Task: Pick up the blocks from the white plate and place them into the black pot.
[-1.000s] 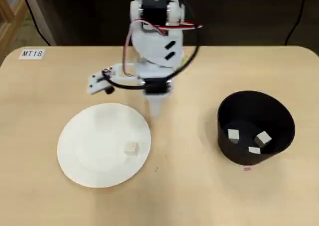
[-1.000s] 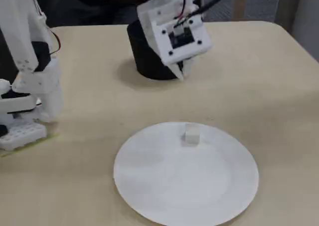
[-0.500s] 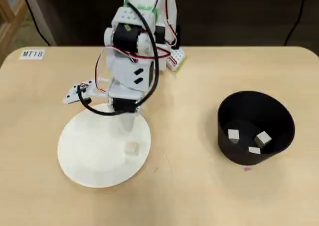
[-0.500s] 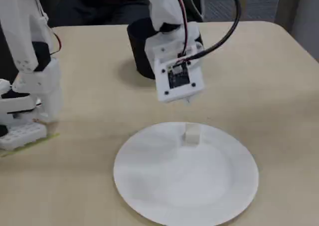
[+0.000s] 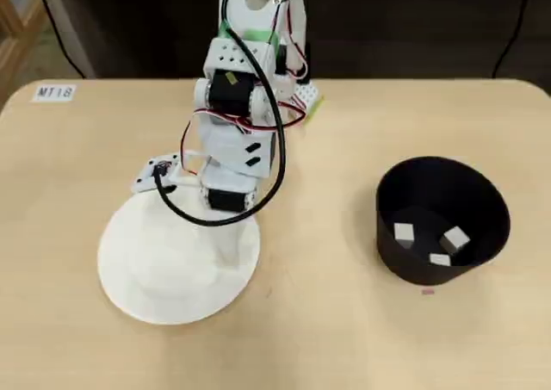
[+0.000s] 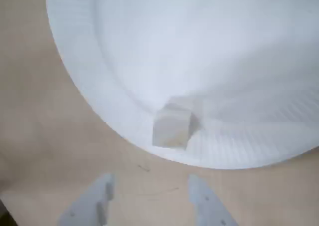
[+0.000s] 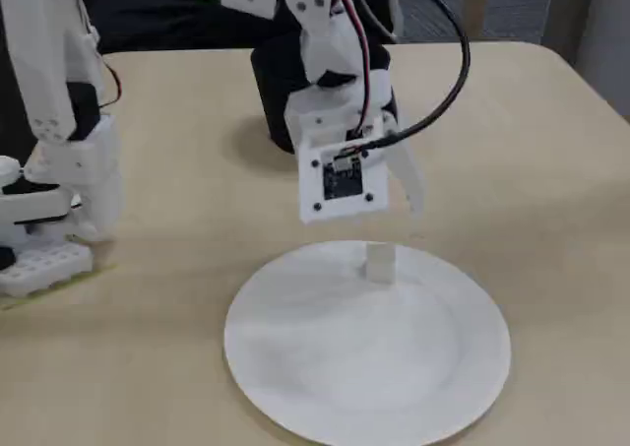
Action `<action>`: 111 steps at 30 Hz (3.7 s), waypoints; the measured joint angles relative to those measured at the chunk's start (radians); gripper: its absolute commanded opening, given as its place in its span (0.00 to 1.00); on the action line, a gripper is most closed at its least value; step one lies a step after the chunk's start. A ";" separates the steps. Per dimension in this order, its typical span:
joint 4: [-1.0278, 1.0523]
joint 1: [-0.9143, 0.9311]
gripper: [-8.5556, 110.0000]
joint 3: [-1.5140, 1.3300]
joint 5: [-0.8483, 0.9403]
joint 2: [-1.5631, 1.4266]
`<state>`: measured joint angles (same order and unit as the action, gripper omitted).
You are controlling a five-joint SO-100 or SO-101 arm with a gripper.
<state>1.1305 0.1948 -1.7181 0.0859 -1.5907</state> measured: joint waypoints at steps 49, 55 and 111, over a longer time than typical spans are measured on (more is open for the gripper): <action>-0.103 0.049 0.05 0.057 0.009 0.255; -0.152 0.049 0.05 0.061 0.038 0.221; -0.876 -0.839 0.34 -0.653 -0.067 -0.512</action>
<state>0.2546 -0.6443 -2.3715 0.0184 -2.1031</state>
